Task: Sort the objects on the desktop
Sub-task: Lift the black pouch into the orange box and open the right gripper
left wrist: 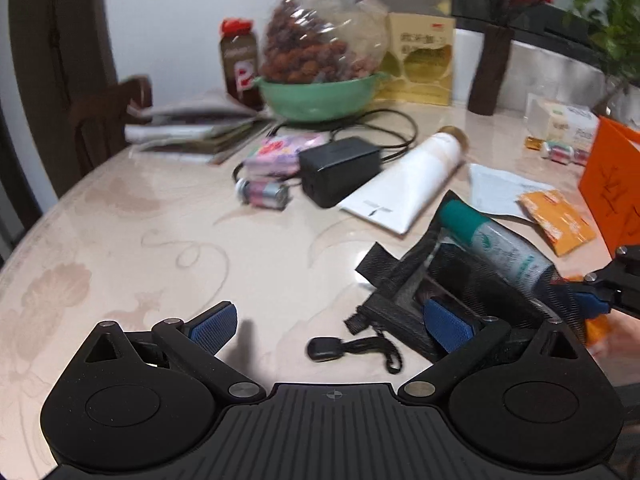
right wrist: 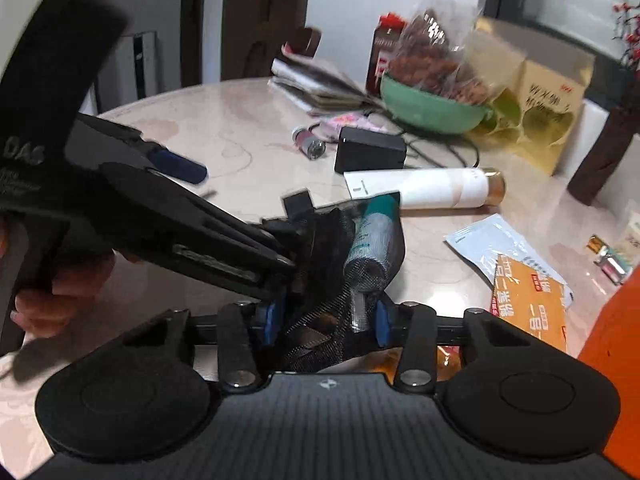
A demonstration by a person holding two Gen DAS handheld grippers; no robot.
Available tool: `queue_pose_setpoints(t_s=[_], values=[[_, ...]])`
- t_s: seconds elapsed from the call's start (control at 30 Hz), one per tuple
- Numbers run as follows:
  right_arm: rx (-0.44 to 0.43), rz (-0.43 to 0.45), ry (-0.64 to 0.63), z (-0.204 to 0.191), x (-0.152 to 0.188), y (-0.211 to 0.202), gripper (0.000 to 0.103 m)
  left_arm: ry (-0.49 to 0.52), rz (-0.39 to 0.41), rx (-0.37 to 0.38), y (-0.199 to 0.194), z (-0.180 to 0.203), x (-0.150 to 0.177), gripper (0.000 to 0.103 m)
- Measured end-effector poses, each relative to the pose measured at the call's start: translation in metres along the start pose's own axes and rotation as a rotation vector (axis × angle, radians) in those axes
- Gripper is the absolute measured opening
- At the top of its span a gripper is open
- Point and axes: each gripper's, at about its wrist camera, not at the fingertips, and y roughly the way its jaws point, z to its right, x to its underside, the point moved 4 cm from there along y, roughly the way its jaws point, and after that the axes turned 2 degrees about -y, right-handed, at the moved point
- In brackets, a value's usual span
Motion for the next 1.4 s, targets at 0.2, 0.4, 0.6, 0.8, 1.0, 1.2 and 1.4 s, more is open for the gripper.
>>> queue_pose_setpoints(t_s=[0.2, 0.4, 0.6, 0.8, 1.0, 1.2, 1.4], values=[[0.016, 0.052, 0.069, 0.007, 0.009, -0.013, 0.045, 0.012, -0.007, 0.023, -0.004, 0.014, -0.001, 0.099], [0.023, 0.063, 0.111, 0.012, 0.015, -0.022, 0.043, 0.050, 0.011, 0.017, -0.012, 0.032, -0.001, 0.097], [0.023, 0.083, 0.177, 0.019, 0.021, -0.028, 0.042, 0.057, 0.024, -0.019, -0.014, 0.046, -0.002, 0.097], [0.038, 0.111, 0.255, 0.029, 0.027, -0.035, 0.042, 0.071, 0.038, -0.005, -0.019, 0.065, -0.006, 0.086], [0.034, 0.130, 0.313, 0.037, 0.027, -0.045, 0.040, 0.076, 0.042, 0.002, -0.022, 0.075, -0.013, 0.086], [0.039, 0.153, 0.364, 0.041, 0.030, -0.057, 0.040, 0.089, 0.066, 0.011, -0.032, 0.083, -0.018, 0.086], [0.065, 0.210, 0.380, 0.048, 0.022, -0.085, 0.040, 0.105, 0.126, 0.019, -0.055, 0.095, -0.038, 0.088]])
